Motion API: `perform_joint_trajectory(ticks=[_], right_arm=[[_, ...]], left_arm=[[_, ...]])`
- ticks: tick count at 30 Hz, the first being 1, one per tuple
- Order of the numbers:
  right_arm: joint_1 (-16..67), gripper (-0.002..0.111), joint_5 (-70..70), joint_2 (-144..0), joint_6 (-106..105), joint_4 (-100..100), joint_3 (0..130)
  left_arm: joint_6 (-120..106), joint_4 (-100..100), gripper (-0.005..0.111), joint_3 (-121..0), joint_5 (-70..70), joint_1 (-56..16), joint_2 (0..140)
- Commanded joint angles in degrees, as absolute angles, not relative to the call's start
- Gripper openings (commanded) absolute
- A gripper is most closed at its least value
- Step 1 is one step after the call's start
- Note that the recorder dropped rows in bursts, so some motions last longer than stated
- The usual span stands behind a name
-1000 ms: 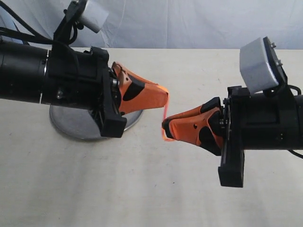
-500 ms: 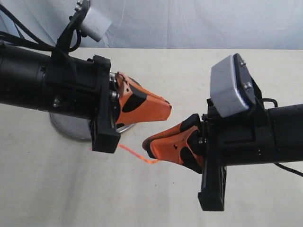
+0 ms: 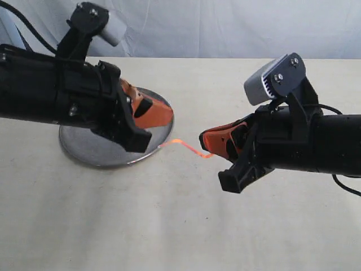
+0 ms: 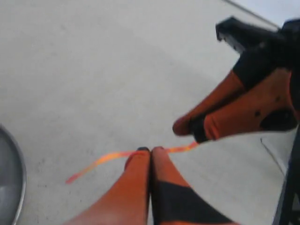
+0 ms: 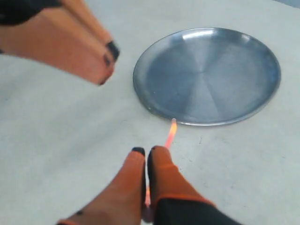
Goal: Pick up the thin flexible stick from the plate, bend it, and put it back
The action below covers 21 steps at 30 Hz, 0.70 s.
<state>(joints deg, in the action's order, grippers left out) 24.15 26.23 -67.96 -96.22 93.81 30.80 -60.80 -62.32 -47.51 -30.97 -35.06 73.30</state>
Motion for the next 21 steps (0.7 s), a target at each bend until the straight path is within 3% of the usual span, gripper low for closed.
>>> perform_joint_trajectory(ticks=[1,4,8,15,21], right_arm=[[24.06,-0.001,25.98,-67.92,-95.96,98.91,31.08],[24.06,-0.001,32.36,-67.92,-95.96,99.59,31.08],[24.06,-0.001,37.31,-67.92,-95.96,99.95,31.08],[24.06,-0.001,43.57,-67.92,-95.96,99.95,31.25],[24.06,-0.001,47.20,-67.92,-95.96,99.95,31.25]], left_arm=[[-51.45,-48.69,0.013,-47.47,-38.60,-34.82,72.77],[-51.45,-48.31,0.044,-47.47,-39.59,-34.93,72.77],[-51.45,-45.81,0.062,-47.47,-42.47,-34.93,73.55],[-51.34,-43.92,0.064,-47.25,-43.96,-34.93,73.96],[-51.02,-42.39,0.056,-47.25,-43.84,-34.93,73.96]])
